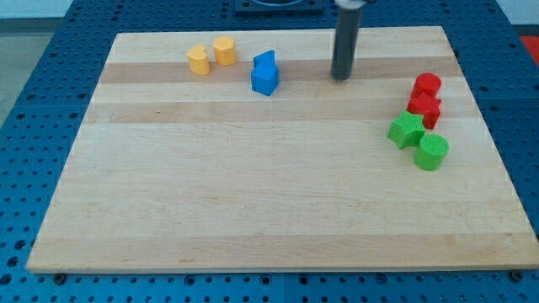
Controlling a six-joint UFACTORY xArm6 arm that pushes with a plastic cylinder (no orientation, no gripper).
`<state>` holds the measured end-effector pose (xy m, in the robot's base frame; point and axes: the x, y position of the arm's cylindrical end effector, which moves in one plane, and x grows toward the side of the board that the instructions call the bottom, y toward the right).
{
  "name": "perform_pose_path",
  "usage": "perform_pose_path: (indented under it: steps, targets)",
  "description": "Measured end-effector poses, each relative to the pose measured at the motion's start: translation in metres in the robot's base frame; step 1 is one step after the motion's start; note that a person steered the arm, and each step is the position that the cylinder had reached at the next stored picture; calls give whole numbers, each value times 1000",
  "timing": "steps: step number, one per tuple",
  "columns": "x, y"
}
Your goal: Separate the red star and red circle
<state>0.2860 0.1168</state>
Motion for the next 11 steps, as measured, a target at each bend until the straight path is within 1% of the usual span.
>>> perform_pose_path:
  steps: [1, 2, 3, 4, 5, 6, 7, 8, 9, 10, 11]
  targets:
    - [-17, 93]
    - [12, 190]
    - [54, 181]
    - [66, 118]
    - [88, 110]
    - [92, 73]
    - [70, 7]
    - [69, 67]
    - [83, 178]
    - [130, 181]
    - [139, 142]
